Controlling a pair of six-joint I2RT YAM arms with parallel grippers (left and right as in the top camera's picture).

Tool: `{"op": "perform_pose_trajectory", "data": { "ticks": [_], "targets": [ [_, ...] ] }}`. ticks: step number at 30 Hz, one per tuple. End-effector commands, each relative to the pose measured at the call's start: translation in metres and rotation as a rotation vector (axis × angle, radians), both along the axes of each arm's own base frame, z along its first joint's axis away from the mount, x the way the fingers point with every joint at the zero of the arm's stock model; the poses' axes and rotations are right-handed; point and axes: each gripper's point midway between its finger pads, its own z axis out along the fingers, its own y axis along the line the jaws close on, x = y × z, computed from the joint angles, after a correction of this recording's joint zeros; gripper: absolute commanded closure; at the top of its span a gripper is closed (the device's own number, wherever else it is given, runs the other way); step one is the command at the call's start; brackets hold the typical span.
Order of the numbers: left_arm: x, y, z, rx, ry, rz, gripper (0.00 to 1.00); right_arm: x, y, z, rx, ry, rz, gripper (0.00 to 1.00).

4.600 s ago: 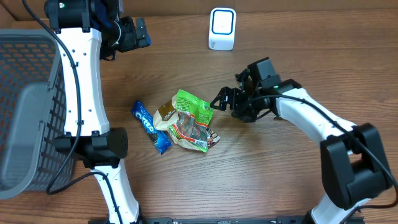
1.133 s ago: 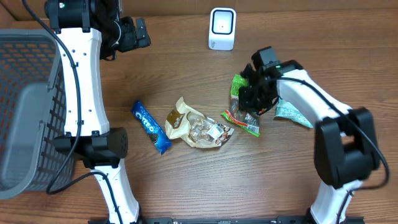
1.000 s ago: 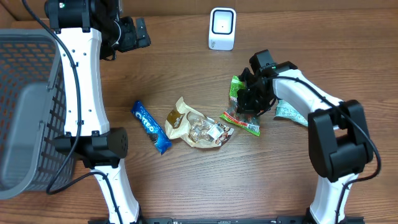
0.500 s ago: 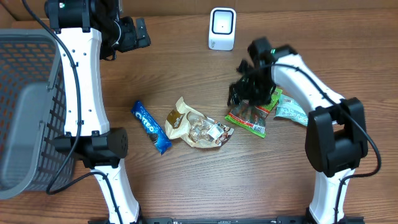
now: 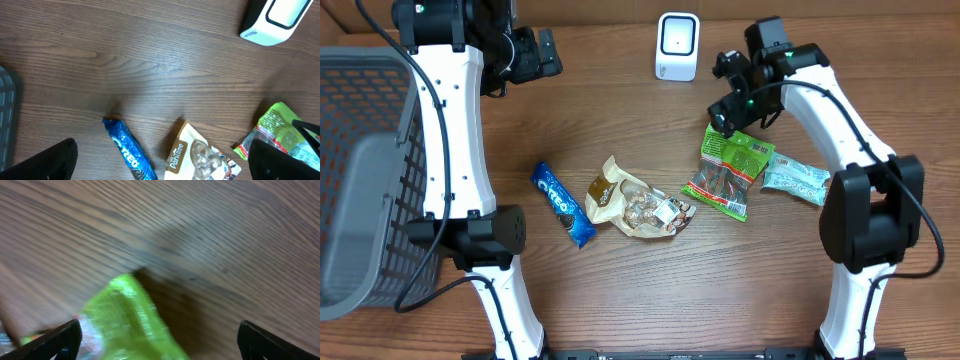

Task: Scan the item barcode

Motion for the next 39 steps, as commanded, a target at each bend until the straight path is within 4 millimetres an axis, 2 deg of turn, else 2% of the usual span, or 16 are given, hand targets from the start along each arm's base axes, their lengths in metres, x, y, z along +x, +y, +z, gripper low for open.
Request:
{"op": "perform_pose_trajectory", "data": {
  "ticks": [1, 6, 10, 15, 17, 19, 22, 25, 26, 27, 32, 36, 39],
  "targets": [
    [0.001, -0.001, 0.005, -0.002, -0.015, 0.01, 0.0, 0.0, -0.018, -0.022, 0.012, 0.044, 0.029, 0.0],
    [0.001, -0.001, 0.005, -0.002, -0.015, 0.01, 0.0, -0.024, -0.013, -0.037, 0.189, 0.186, 0.054, 0.0],
    [0.001, -0.001, 0.005, -0.002, -0.015, 0.01, 0.0, -0.045, -0.01, -0.048, 0.224, 0.297, 0.038, 0.0],
    [0.001, -0.001, 0.005, -0.002, -0.015, 0.01, 0.0, -0.078, -0.004, -0.051, 0.257, 0.442, 0.029, 0.0],
    [0.001, -0.001, 0.005, -0.002, -0.015, 0.01, 0.0, -0.089, -0.001, -0.049, 0.279, 0.49, 0.022, 0.07],
    [0.001, -0.001, 0.005, -0.002, -0.015, 0.01, 0.0, -0.095, 0.004, -0.046, 0.312, 0.52, 0.017, 0.19],
    [0.001, -0.001, 0.005, -0.002, -0.015, 0.01, 0.0, -0.095, 0.005, -0.045, 0.321, 0.551, -0.058, 0.47],
    [0.001, -0.001, 0.005, -0.002, -0.015, 0.01, 0.0, -0.089, 0.005, -0.047, 0.314, 0.559, -0.149, 0.84],
    [0.001, -0.001, 0.005, -0.002, -0.015, 0.01, 0.0, -0.087, 0.005, -0.047, 0.316, 0.56, -0.178, 0.92],
    [0.001, -0.001, 0.005, -0.002, -0.015, 0.01, 0.0, -0.084, 0.005, -0.048, 0.317, 0.562, -0.208, 0.96],
    [0.001, -0.001, 0.005, -0.002, -0.015, 0.01, 0.0, -0.075, 0.001, -0.05, 0.312, 0.6, -0.427, 0.96],
    [0.001, -0.001, 0.005, -0.002, -0.015, 0.01, 0.0, -0.073, -0.042, -0.063, 0.152, 0.638, -0.832, 0.96],
    [0.001, -0.001, 0.005, -0.002, -0.015, 0.01, 0.0, -0.075, -0.059, -0.063, 0.153, 0.659, -0.905, 0.96]
  ]
}}
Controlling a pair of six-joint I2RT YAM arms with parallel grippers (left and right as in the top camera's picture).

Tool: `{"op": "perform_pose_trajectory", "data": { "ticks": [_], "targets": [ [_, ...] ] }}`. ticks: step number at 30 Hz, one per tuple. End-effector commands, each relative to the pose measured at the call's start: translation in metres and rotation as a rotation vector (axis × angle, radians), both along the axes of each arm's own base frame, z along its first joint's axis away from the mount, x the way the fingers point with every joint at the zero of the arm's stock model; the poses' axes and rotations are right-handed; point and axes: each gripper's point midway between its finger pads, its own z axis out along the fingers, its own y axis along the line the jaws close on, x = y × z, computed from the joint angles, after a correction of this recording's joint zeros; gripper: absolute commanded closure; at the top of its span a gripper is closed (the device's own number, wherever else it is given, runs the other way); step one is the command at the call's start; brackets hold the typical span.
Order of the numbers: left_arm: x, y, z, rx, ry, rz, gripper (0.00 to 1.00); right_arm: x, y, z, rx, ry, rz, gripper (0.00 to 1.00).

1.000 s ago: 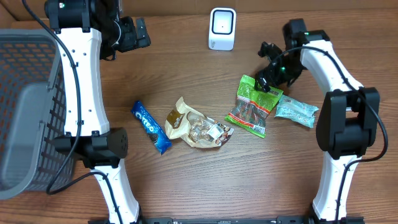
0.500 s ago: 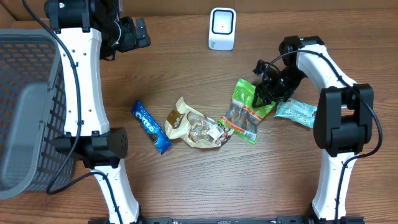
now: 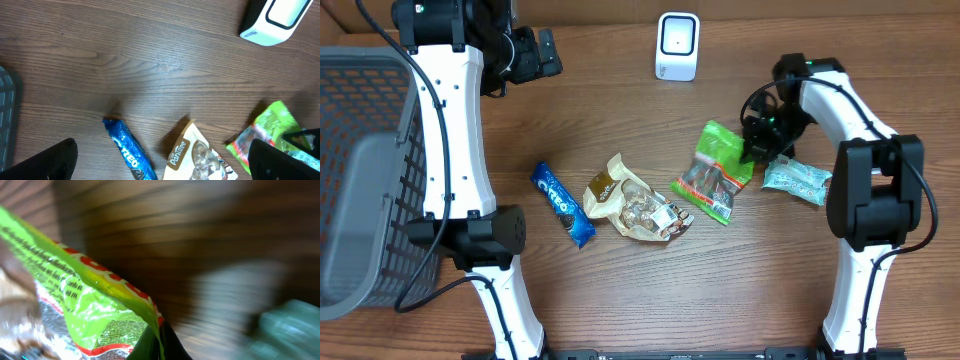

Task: Scan the item barcode

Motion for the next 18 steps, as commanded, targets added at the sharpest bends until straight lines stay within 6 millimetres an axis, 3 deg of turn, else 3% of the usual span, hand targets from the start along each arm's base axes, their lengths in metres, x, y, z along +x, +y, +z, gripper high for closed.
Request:
{"op": "perform_pose_trajectory", "data": {
  "ticks": [1, 5, 9, 13, 18],
  "targets": [
    [0.001, -0.001, 0.005, -0.002, -0.015, 0.01, 0.0, 0.0, -0.037, -0.007, -0.108, 0.095, -0.22, 0.96],
    [0.001, -0.001, 0.005, -0.002, -0.015, 0.01, 0.0, -0.012, -0.05, -0.003, -0.098, 0.155, -0.246, 0.96],
    [0.001, -0.001, 0.005, -0.002, -0.015, 0.01, 0.0, -0.03, -0.042, 0.007, -0.002, 0.191, -0.134, 0.96],
    [0.001, -0.001, 0.005, -0.002, -0.015, 0.01, 0.0, -0.044, -0.038, 0.015, 0.023, 0.192, -0.01, 0.81],
    [0.001, -0.001, 0.005, -0.002, -0.015, 0.01, 0.0, -0.026, -0.048, 0.034, -0.042, 0.073, 0.049, 0.5]
  ]
}}
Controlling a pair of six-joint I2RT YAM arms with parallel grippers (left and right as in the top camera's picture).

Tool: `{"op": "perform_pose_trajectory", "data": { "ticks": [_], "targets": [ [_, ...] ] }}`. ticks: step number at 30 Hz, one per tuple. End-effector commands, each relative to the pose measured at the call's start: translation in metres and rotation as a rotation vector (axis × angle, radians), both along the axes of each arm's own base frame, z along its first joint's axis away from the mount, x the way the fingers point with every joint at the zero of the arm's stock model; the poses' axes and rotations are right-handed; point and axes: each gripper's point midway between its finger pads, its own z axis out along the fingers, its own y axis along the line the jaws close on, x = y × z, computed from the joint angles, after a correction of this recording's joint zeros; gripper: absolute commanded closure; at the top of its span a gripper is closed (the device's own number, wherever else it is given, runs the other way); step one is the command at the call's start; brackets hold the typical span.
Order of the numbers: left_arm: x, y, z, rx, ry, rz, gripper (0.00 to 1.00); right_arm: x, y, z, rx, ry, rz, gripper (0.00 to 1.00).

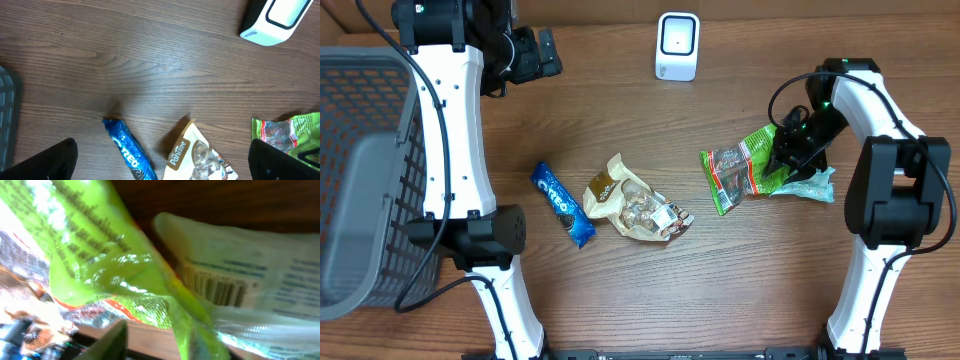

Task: Scan the item barcode

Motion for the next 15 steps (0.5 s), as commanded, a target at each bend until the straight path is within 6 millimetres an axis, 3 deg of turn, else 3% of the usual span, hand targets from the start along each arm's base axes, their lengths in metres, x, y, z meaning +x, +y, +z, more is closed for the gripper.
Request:
{"op": "perform_pose_trajectory", "data": {
  "ticks": [1, 2, 3, 5, 10, 15],
  "targets": [
    [0.001, -0.001, 0.005, -0.002, -0.015, 0.01, 0.0, 0.024, -0.011, 0.026, -0.056, -0.158, 0.087, 0.38],
    [0.001, -0.001, 0.005, -0.002, -0.015, 0.01, 0.0, 0.03, -0.016, 0.03, -0.086, -0.187, 0.096, 0.22],
    [0.001, -0.001, 0.005, -0.002, -0.015, 0.01, 0.0, 0.037, -0.021, 0.034, -0.112, -0.218, 0.107, 0.12],
    [0.001, -0.001, 0.005, -0.002, -0.015, 0.01, 0.0, 0.052, -0.024, 0.039, -0.115, -0.299, 0.17, 0.0],
    [0.001, -0.001, 0.005, -0.002, -0.015, 0.01, 0.0, 0.069, -0.017, 0.029, -0.06, -0.408, 0.255, 0.0],
    [0.001, -0.001, 0.005, -0.002, -0.015, 0.01, 0.0, 0.053, 0.002, 0.005, 0.042, -0.384, 0.282, 0.0]
  ]
}}
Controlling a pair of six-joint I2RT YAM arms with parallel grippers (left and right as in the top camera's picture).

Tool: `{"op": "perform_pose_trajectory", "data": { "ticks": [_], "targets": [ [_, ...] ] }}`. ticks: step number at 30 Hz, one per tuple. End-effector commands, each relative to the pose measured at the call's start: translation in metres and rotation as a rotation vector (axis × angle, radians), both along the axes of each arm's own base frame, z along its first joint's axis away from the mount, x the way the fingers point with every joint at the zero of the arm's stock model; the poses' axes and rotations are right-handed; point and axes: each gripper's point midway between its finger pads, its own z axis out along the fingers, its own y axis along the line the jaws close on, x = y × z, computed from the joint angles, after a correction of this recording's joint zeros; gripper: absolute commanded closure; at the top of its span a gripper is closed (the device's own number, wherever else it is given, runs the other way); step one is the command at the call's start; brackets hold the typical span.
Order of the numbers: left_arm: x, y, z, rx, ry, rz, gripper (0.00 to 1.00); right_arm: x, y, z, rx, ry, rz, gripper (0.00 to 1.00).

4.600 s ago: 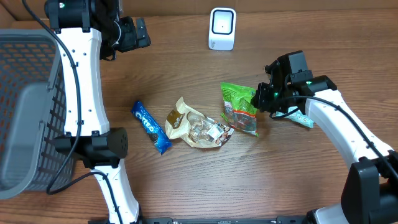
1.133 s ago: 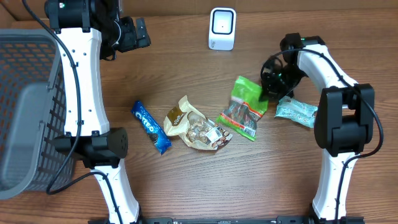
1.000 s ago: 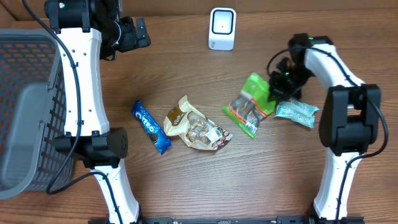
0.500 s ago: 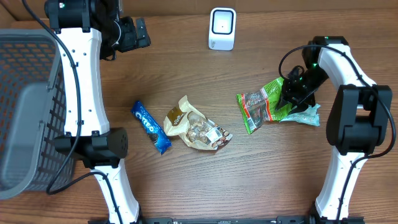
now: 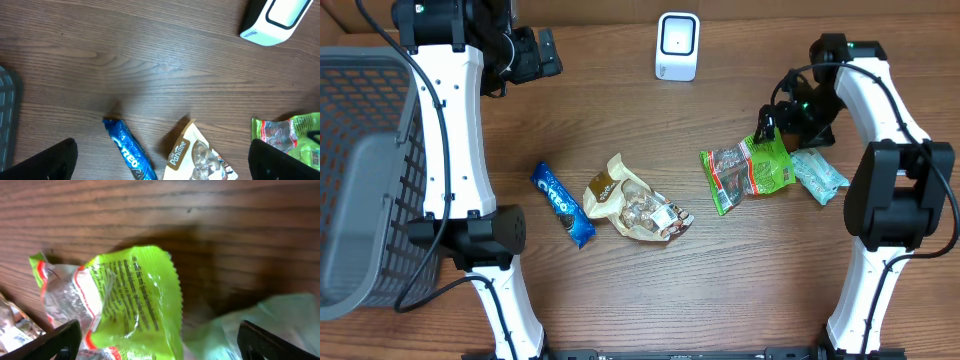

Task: Scan the item barcode
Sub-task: 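Lift the green packet and carry it to the white scanner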

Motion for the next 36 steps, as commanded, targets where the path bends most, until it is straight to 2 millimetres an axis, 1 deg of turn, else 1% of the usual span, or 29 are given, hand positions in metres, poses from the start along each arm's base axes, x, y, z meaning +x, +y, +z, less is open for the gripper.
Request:
{"op": "perform_pose_trajectory", "data": {
  "ticks": [1, 5, 9, 12, 15, 18, 19, 20, 22, 23, 25, 26, 29, 32, 34, 36],
  "targets": [
    [0.001, -0.001, 0.005, -0.002, -0.015, 0.01, 0.0, -0.016, 0.017, -0.003, 0.08, 0.009, 0.056, 0.0],
    [0.001, -0.001, 0.005, -0.002, -0.015, 0.01, 0.0, -0.033, 0.032, -0.018, 0.154, 0.052, 0.059, 0.0],
    [0.001, -0.001, 0.005, -0.002, -0.015, 0.01, 0.0, -0.045, 0.041, -0.027, 0.168, 0.083, 0.073, 0.02],
    [0.001, -0.001, 0.005, -0.002, -0.015, 0.01, 0.0, -0.047, 0.052, -0.028, 0.199, 0.084, 0.081, 0.07],
    [0.001, -0.001, 0.005, -0.002, -0.015, 0.01, 0.0, -0.047, 0.066, -0.024, 0.254, 0.079, 0.085, 0.14],
    [0.001, -0.001, 0.005, -0.002, -0.015, 0.01, 0.0, -0.05, 0.075, -0.027, 0.274, 0.083, 0.095, 0.23],
    [0.001, -0.001, 0.005, -0.002, -0.015, 0.01, 0.0, -0.052, 0.076, -0.03, 0.274, 0.085, 0.096, 0.28],
    [0.001, -0.001, 0.005, -0.002, -0.015, 0.01, 0.0, -0.054, 0.077, -0.034, 0.272, 0.089, 0.092, 0.36],
    [0.001, -0.001, 0.005, -0.002, -0.015, 0.01, 0.0, -0.057, 0.077, -0.044, 0.266, 0.102, 0.055, 0.56],
    [0.001, -0.001, 0.005, -0.002, -0.015, 0.01, 0.0, -0.059, 0.077, -0.049, 0.264, 0.106, 0.038, 0.71],
    [0.001, -0.001, 0.005, -0.002, -0.015, 0.01, 0.0, -0.062, 0.077, -0.059, 0.26, 0.113, 0.006, 0.89],
    [0.001, -0.001, 0.005, -0.002, -0.015, 0.01, 0.01, -0.063, 0.078, -0.062, 0.271, 0.111, 0.001, 0.96],
    [0.001, -0.001, 0.005, -0.002, -0.015, 0.01, 0.0, -0.063, 0.084, -0.061, 0.315, 0.105, -0.002, 0.96],
    [0.001, -0.001, 0.005, -0.002, -0.015, 0.01, 0.0, -0.057, 0.089, -0.053, 0.345, 0.089, -0.003, 0.96],
    [0.001, -0.001, 0.005, -0.002, -0.015, 0.01, 0.0, -0.05, 0.092, -0.041, 0.377, 0.074, 0.004, 0.96],
    [0.001, -0.001, 0.005, -0.002, -0.015, 0.01, 0.0, -0.042, 0.095, -0.025, 0.407, 0.056, 0.003, 0.96]
  ]
}}
